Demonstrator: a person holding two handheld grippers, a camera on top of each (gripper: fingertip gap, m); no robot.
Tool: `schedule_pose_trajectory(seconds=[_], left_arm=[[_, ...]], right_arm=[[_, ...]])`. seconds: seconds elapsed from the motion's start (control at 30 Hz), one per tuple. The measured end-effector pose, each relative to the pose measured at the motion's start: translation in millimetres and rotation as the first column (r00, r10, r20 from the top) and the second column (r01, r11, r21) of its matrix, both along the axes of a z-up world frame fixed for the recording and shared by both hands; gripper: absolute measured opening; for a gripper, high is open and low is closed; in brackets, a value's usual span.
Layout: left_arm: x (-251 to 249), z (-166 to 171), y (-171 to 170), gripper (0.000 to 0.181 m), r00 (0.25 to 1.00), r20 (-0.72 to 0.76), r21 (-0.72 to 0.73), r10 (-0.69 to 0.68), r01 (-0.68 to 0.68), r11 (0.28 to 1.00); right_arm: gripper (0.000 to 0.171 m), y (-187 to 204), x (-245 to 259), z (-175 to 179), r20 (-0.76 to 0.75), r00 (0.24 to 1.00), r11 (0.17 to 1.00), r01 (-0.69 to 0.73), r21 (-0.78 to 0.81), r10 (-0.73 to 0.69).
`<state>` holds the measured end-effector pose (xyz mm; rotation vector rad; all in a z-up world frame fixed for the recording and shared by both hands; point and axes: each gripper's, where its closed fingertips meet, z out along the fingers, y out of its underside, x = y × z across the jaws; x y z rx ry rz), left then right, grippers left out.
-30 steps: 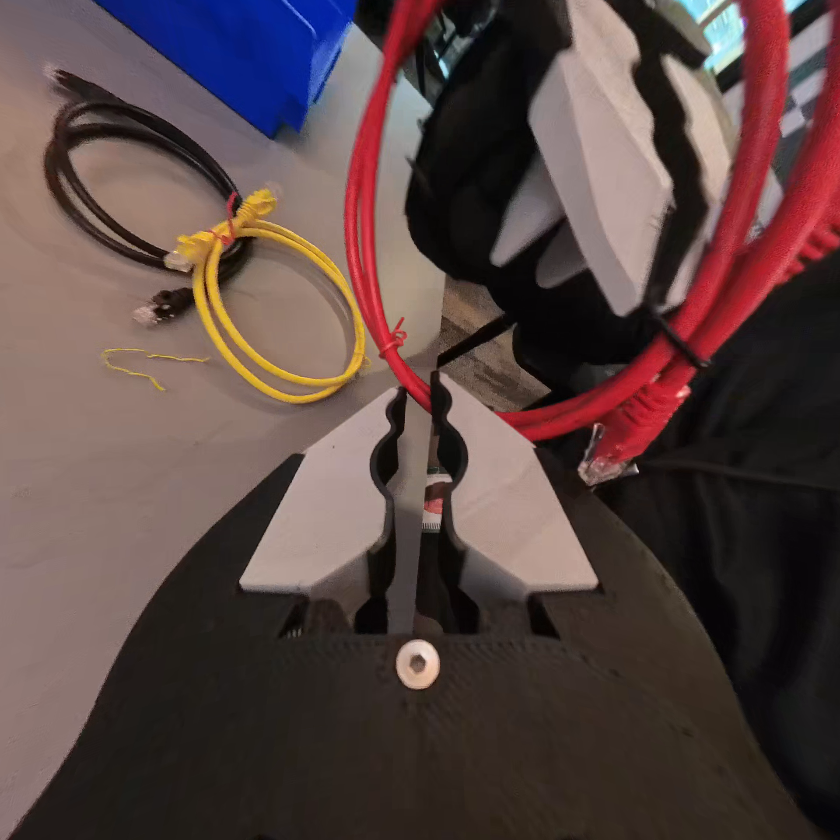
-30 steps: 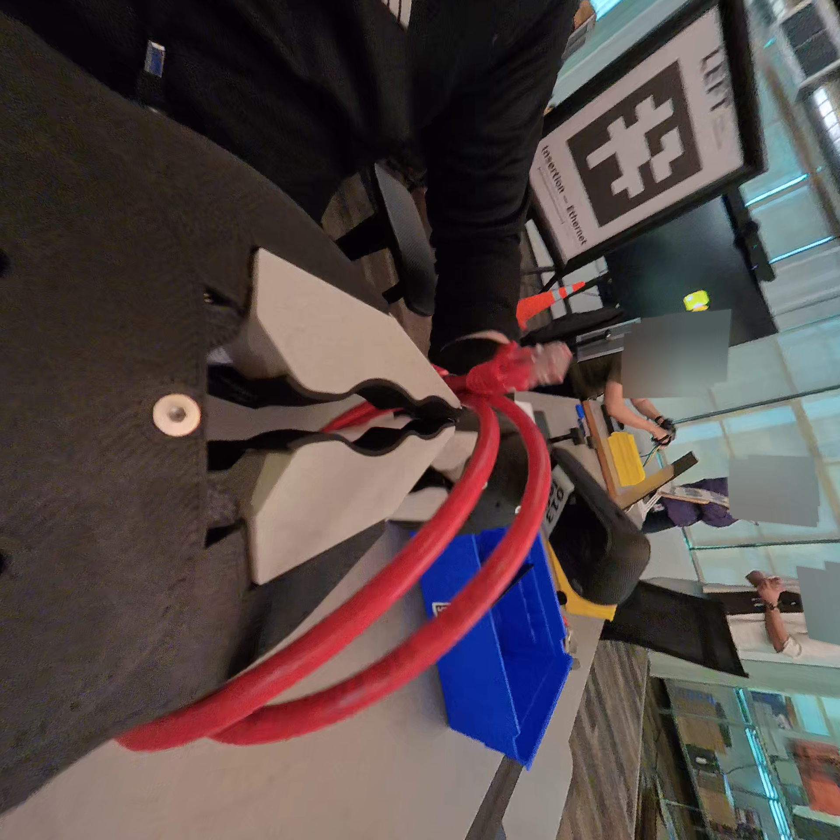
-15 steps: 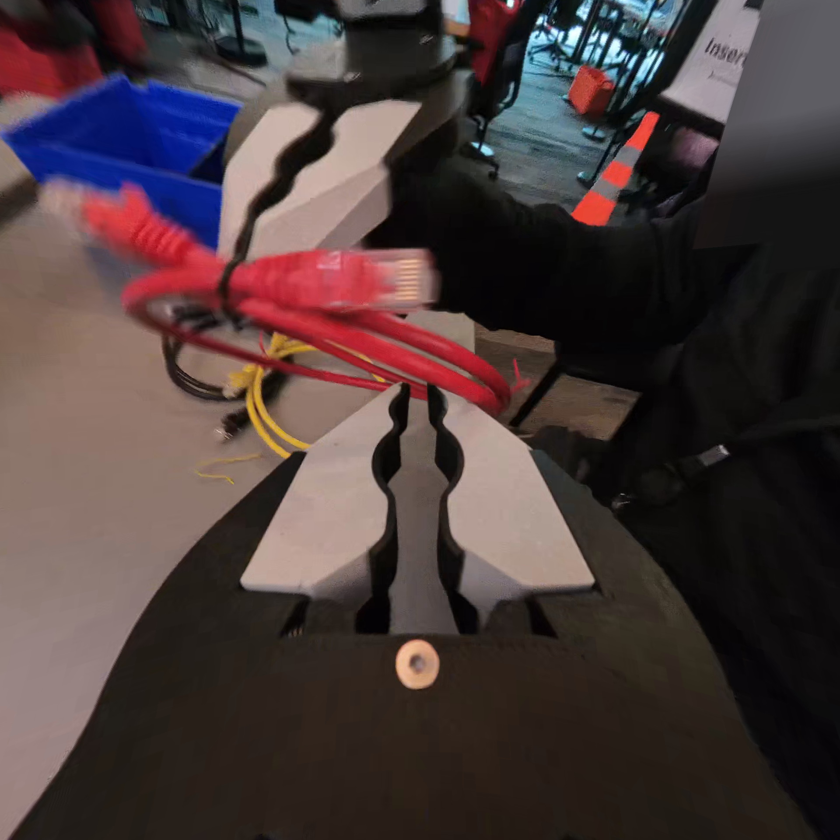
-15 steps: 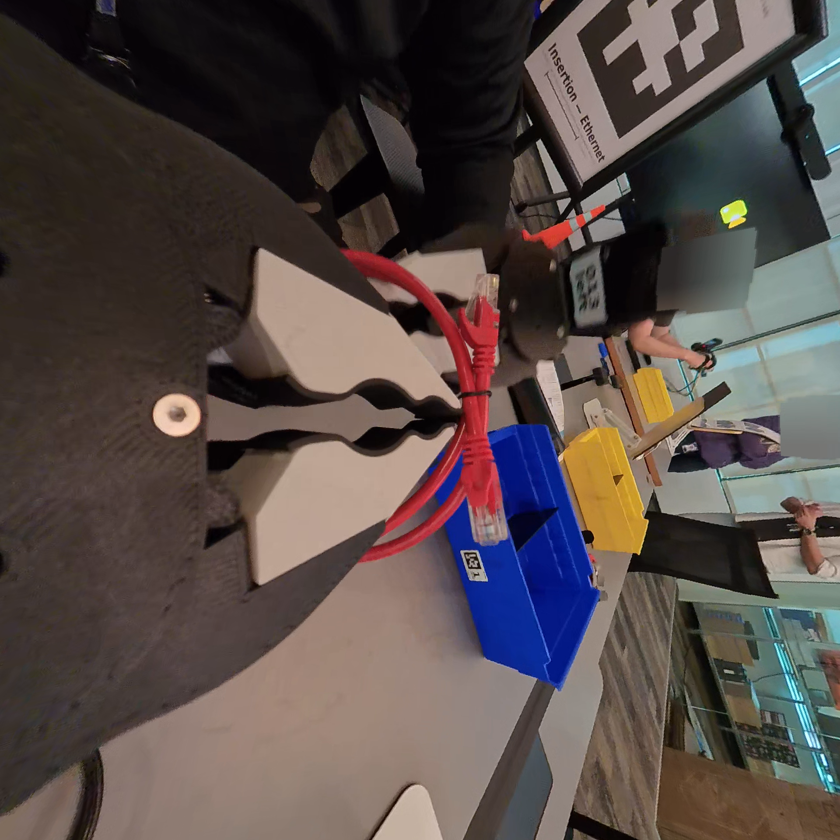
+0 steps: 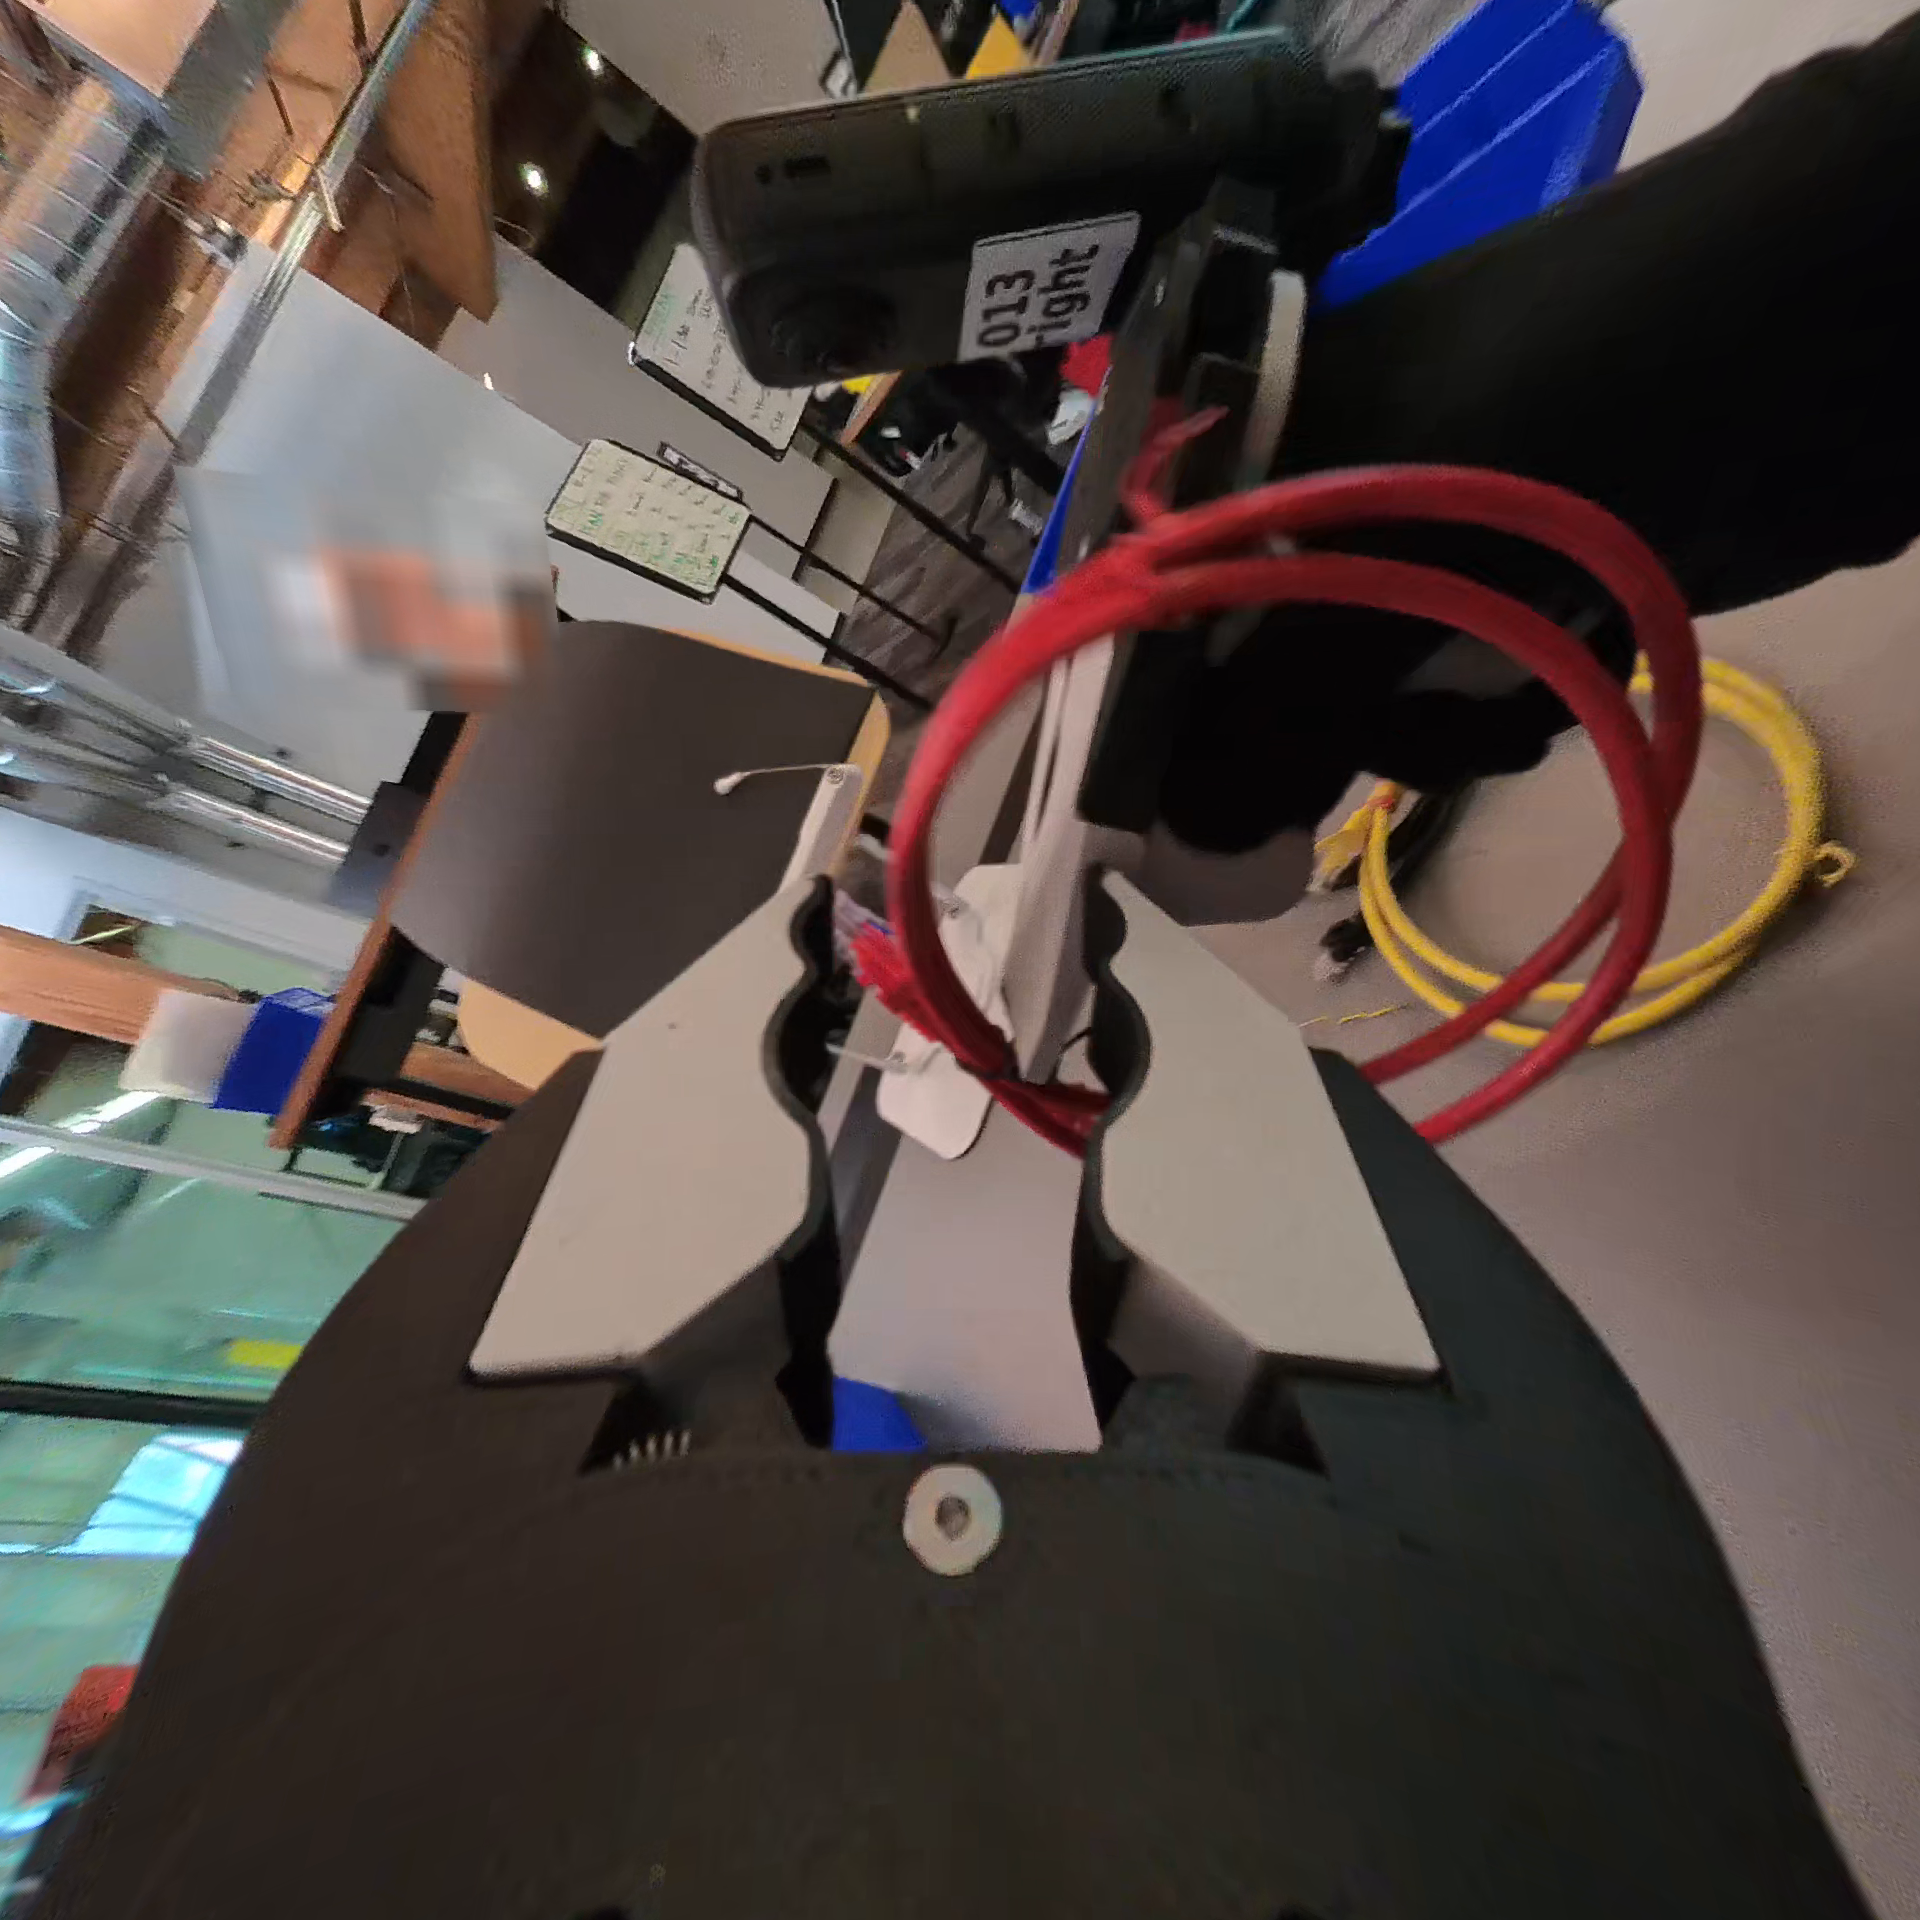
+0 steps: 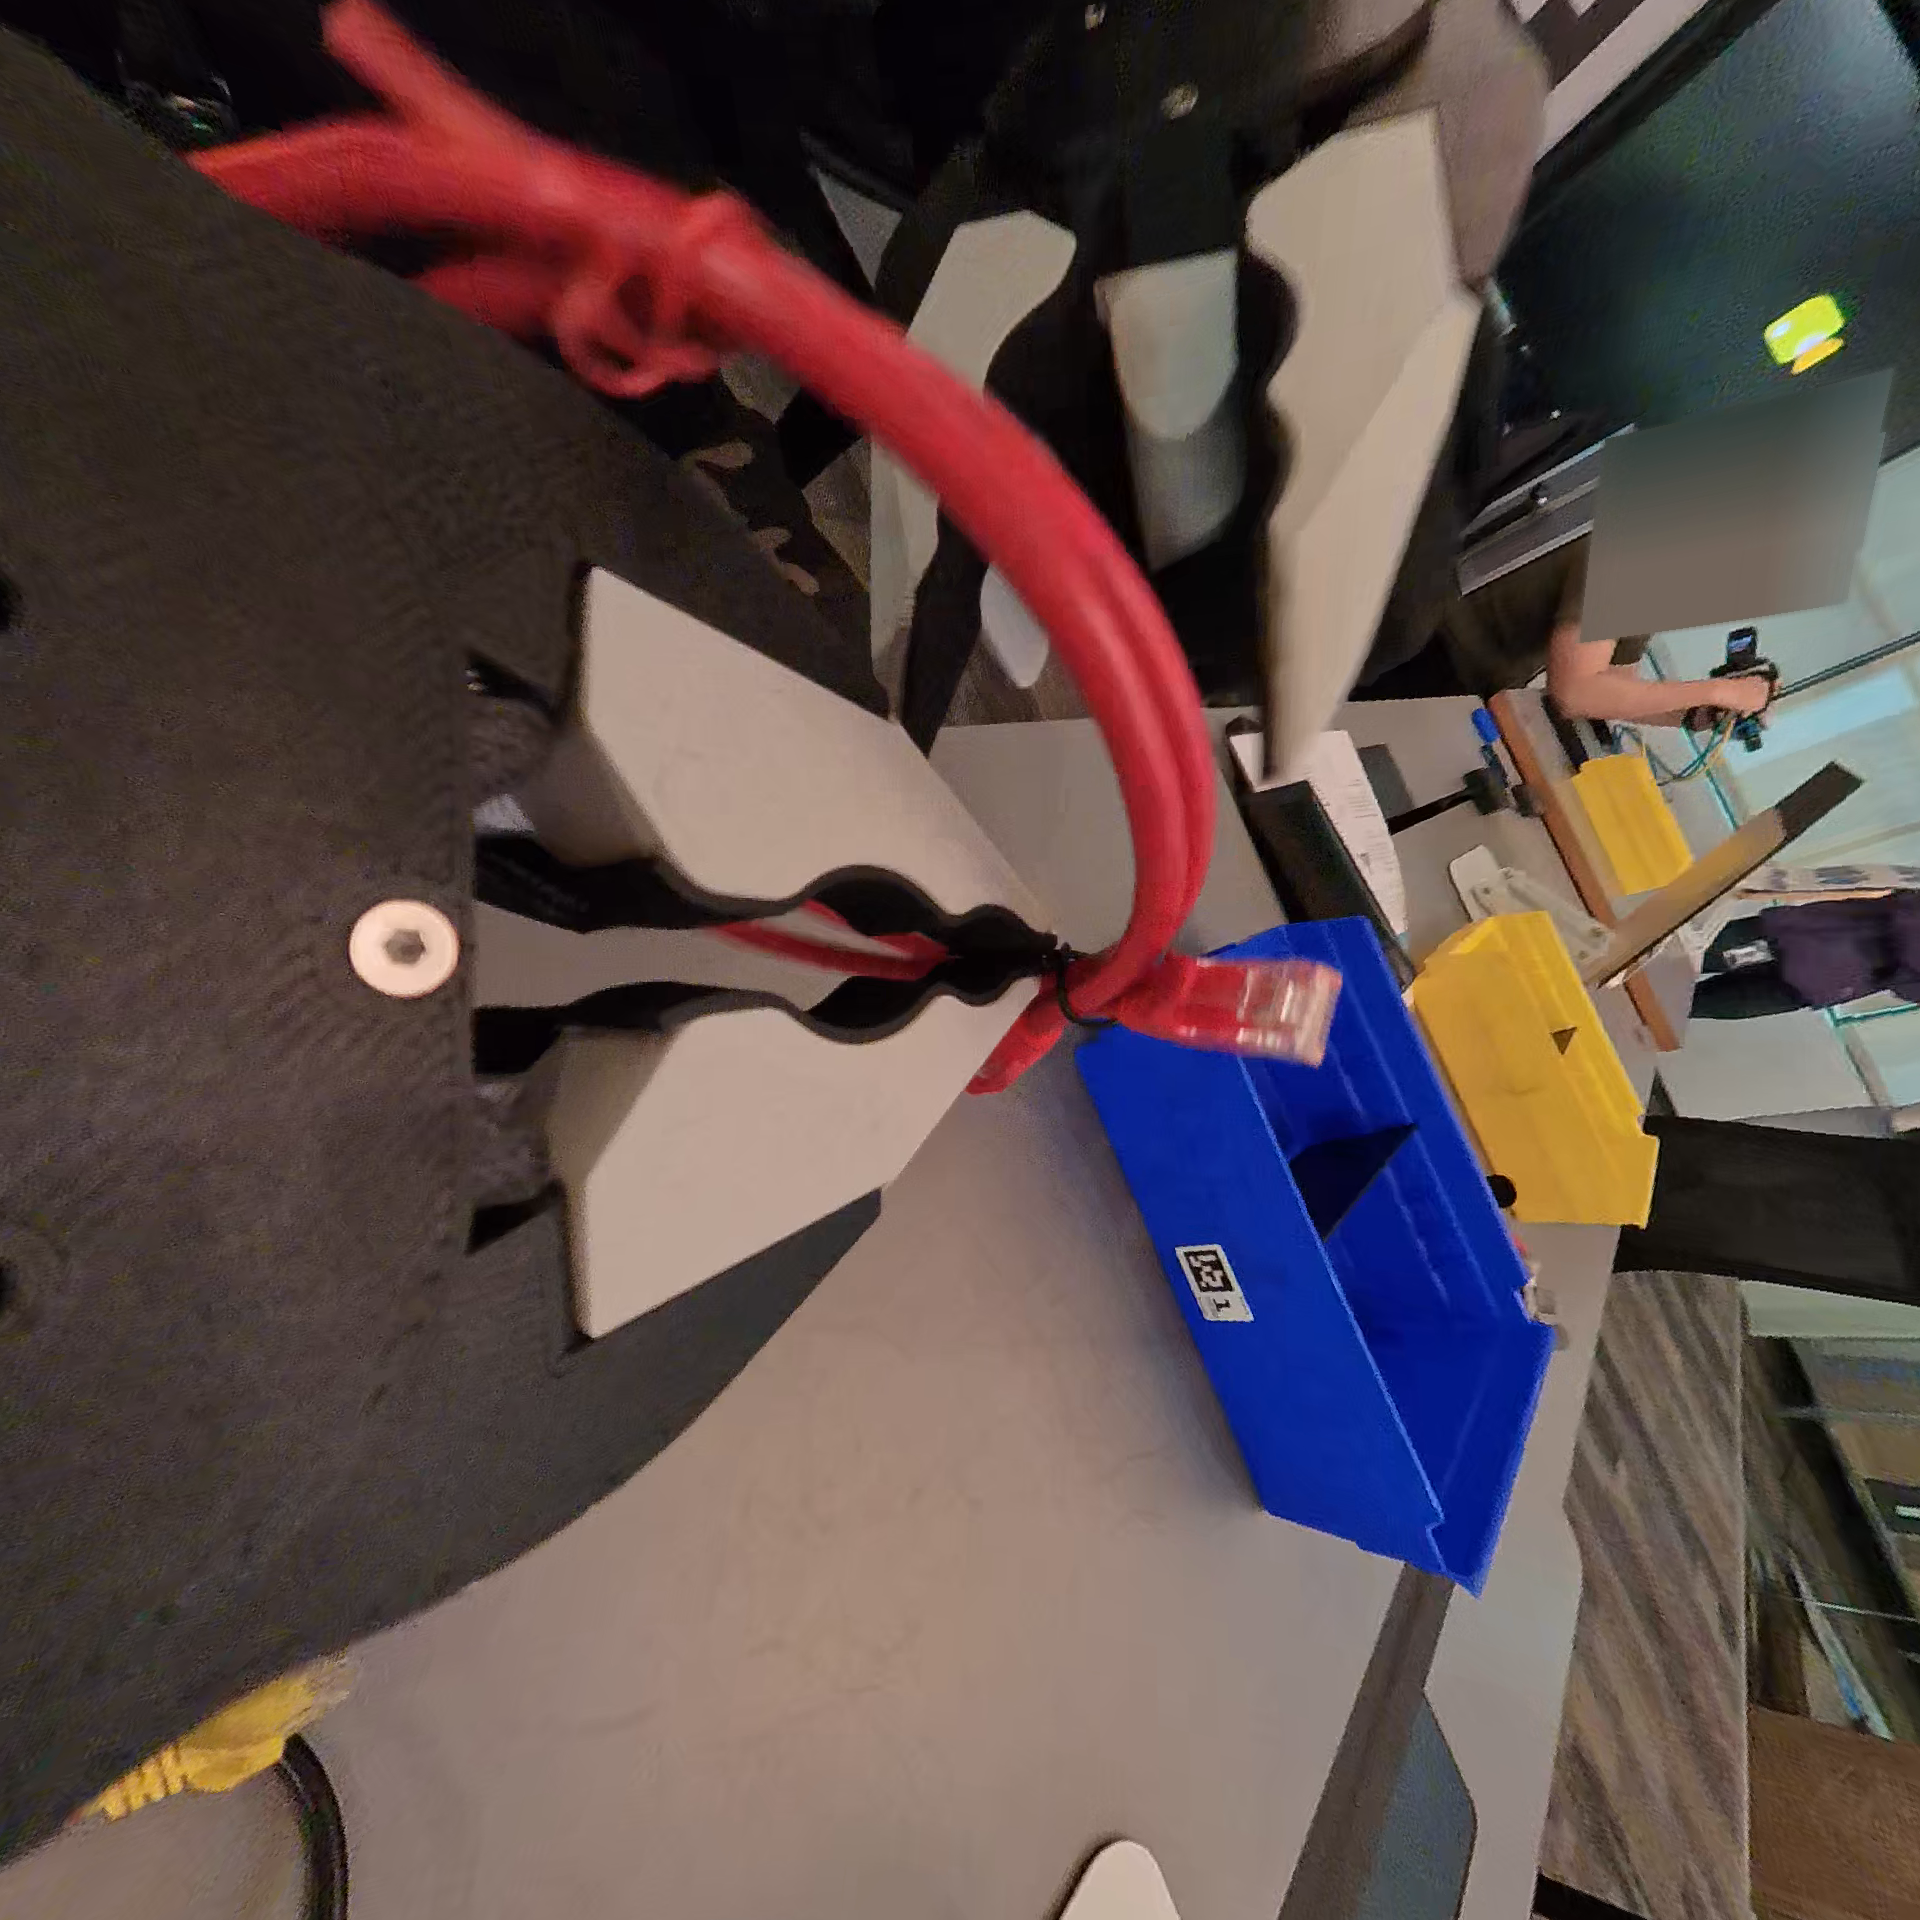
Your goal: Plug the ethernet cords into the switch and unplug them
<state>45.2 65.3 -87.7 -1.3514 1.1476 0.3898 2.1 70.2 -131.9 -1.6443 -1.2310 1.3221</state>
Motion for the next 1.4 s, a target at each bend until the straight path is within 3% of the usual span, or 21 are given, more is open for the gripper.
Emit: schedule_pose_trajectory(seconds=[0.07,0.13,0.3,0.4,0.53,0.67,0.77,0.87,1.0,1.07,1.13,1.23,1.33,1.4], left_arm=[[-2.4,2.6,5.6,0.055,1.0,-0.021,-0.013,0.015,-0.016,1.0],[-2.7,3.8,9.8,0.042,0.999,-0.032,-0.024,0.015,-0.016,1.0],[3.6,-17.2,9.7,0.008,0.94,-0.334,0.024,-0.071,0.084,0.996],[4.3,-19.8,5.5,0.002,0.91,-0.406,0.029,-0.09,0.111,0.993],[-4.6,-8.5,11.4,0.002,0.951,-0.299,-0.033,-0.077,0.07,0.997],[-15.2,-2.5,21.1,0.002,0.994,0.0,-0.299,-0.105,0.1,0.949],[-25.0,-8.1,32.6,0.002,0.972,0.222,-0.55,-0.072,0.186,0.814],[-22.8,-19.2,32.7,0.002,0.888,0.459,-0.736,-0.018,0.392,0.552],[-16.7,-53.0,31.8,0.005,0.797,0.591,-0.8,0.125,0.56,0.217],[-11.9,-68.1,28.2,0.007,0.757,0.625,-0.78,0.19,0.617,0.106],[-7.3,-79.3,21.4,0.01,0.736,0.638,-0.76,0.226,0.649,0.029],[-0.2,-86.0,14.0,0.01,0.688,0.671,-0.713,0.276,0.701,-0.017],[-4.5,-86.9,12.9,0.011,0.675,0.677,-0.707,0.293,0.707,0.003],[-11.8,-81.9,21.9,0.012,0.652,0.694,-0.7,0.306,0.709,0.078]], right_arm=[[0.0,2.9,1.9,-2.4,0.014,1.0,1.0,0.006,0.009,-0.007],[0.0,3.8,2.7,-4.5,0.028,1.0,1.0,0.006,0.018,-0.006],[0.0,-10.2,-4.3,-14.0,0.058,0.997,0.999,-0.053,0.011,0.053],[0.0,-9.7,-3.7,-13.4,0.05,0.997,0.998,-0.062,0.006,0.061],[0.0,-6.5,-1.9,-8.4,0.029,0.998,0.998,-0.057,0.019,0.057],[0.0,-8.0,-0.2,-5.1,0.036,0.998,0.99,-0.062,0.126,0.058],[0.0,-16.2,-3.5,-3.3,0.077,0.995,0.96,-0.081,0.268,0.062],[0.0,-25.8,-7.2,-1.2,0.1,0.992,0.927,-0.108,0.36,0.077],[0.0,-34.2,-8.7,5.5,0.081,0.992,0.898,-0.121,0.423,0.095],[0.0,-31.9,-6.0,7.3,0.075,0.993,0.895,-0.11,0.432,0.086],[0.0,-27.9,-2.6,9.2,0.048,0.996,0.91,-0.094,0.403,0.081],[0.0,-22.2,0.1,10.7,0.007,0.997,0.934,-0.075,0.348,0.077],[0.0,-21.6,-1.5,11.3,-0.026,0.996,0.952,-0.075,0.296,0.087],[0.0,-22.9,-3.6,10.5,-0.028,0.995,0.954,-0.085,0.287,0.098]])
